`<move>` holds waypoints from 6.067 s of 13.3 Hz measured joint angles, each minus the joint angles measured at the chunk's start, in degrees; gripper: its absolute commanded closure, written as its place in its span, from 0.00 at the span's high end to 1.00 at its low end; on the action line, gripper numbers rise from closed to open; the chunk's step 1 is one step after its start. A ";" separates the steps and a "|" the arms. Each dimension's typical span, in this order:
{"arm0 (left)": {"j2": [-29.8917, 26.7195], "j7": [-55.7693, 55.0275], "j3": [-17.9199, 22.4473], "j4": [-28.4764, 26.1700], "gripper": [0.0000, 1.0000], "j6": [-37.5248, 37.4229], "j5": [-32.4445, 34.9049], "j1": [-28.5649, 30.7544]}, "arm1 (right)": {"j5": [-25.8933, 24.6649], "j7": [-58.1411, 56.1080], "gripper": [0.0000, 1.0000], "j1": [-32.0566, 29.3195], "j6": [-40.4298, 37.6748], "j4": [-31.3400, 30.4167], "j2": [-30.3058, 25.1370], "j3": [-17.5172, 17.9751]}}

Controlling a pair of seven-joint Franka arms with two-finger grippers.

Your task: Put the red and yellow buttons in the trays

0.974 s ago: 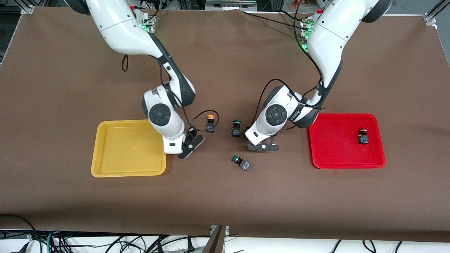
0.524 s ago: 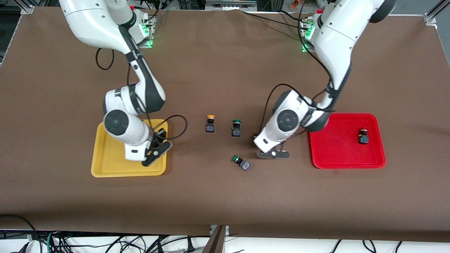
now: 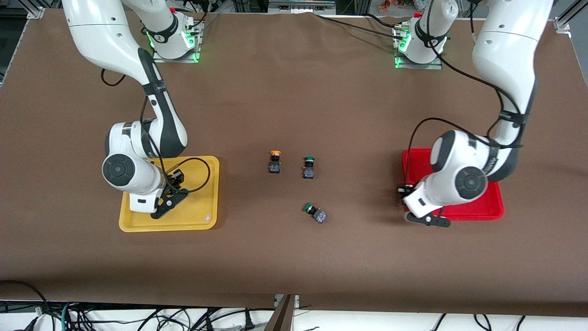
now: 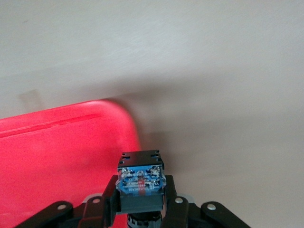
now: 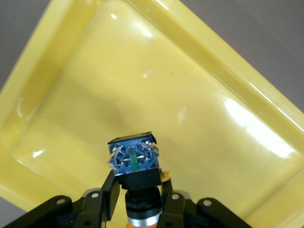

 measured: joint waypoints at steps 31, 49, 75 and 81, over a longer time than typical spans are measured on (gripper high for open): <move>-18.99 2.19 -0.72 21.78 1.00 -40.09 -5.04 6.88 | 11.19 65.95 0.91 27.49 4.42 2.64 3.54 3.56; -34.63 1.37 1.69 0.05 1.00 -36.23 -5.04 4.68 | 11.18 33.21 0.09 27.08 -6.03 -0.74 -0.29 -14.22; -32.83 1.24 3.38 1.08 1.00 -33.51 -5.04 4.95 | 7.08 39.99 1.00 24.13 -17.85 -3.14 -21.89 -17.26; -32.48 1.24 3.24 1.49 1.00 -33.51 -5.04 4.94 | 0.50 40.42 1.00 19.27 -27.47 -3.21 -32.01 -13.76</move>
